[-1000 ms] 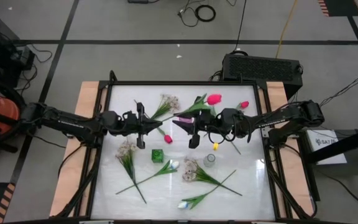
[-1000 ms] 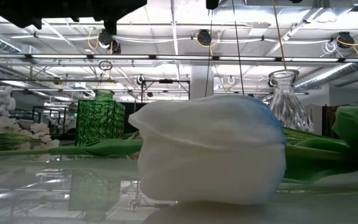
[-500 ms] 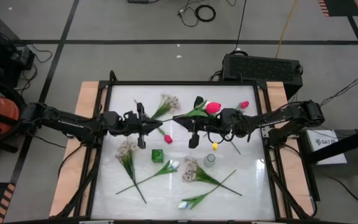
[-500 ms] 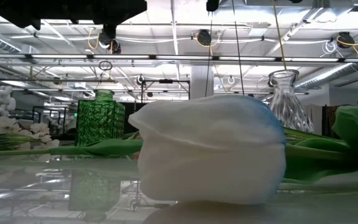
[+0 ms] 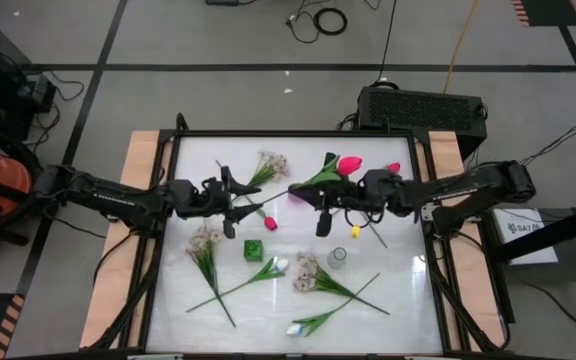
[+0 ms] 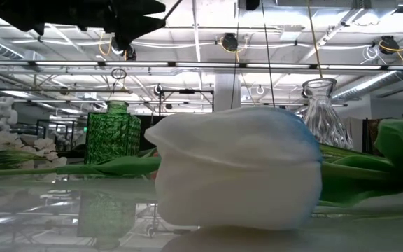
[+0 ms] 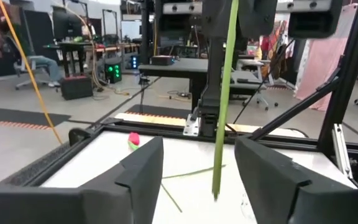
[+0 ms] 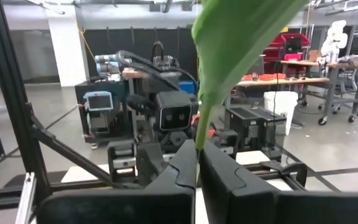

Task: Sort flowers into vase by color
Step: Put the bottom right red flower into the purple vase

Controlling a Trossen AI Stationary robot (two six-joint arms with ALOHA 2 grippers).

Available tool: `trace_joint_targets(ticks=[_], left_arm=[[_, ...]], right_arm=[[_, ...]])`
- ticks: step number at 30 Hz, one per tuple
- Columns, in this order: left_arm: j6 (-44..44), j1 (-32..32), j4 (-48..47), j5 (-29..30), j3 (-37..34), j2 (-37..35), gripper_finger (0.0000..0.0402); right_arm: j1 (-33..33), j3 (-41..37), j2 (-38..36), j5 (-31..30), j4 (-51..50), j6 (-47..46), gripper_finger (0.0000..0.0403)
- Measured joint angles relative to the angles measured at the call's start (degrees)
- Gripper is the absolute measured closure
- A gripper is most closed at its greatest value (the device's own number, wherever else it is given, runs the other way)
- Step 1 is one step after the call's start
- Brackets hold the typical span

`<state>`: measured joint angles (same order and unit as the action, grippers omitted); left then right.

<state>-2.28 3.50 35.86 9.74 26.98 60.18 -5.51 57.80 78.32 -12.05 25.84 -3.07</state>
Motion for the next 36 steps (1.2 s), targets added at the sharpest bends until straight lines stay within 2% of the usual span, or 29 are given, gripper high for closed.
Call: trace_joint_targets(ticks=[8,15,20,25,29,33,36], left_arm=[[-3.4,-0.1,-1.7,1.0,0.0,0.0,0.0162],[-3.6,-0.1,-7.7,1.1,0.0,-2.5,0.0146],[-4.9,-0.1,-8.4,1.2,0.0,-4.5,0.0146],[-4.9,-0.1,-8.6,1.2,0.0,-4.8,0.0146],[-5.0,-0.1,-9.9,1.2,0.0,-4.8,0.0146],[-5.0,0.0,-12.9,1.2,0.0,-4.8,0.0146],[-5.0,0.0,-14.8,1.2,0.0,-4.8,0.0146]], right_arm=[[-0.1,0.0,-3.0,0.0,-7.6,-1.4,0.0402],[-0.1,0.0,-3.0,-0.4,-11.6,-3.7,0.0403],[-0.1,0.0,-3.0,-4.6,-16.4,-4.9,0.0403],[2.0,-0.5,-2.1,-6.1,-19.0,-4.9,0.0403],[5.1,-2.3,-1.4,-5.5,-19.4,-4.9,0.0403],[8.7,-4.2,-1.4,0.3,-19.6,-5.6,0.0402],[10.2,-4.6,-1.4,1.7,-19.4,-5.6,0.0402]])
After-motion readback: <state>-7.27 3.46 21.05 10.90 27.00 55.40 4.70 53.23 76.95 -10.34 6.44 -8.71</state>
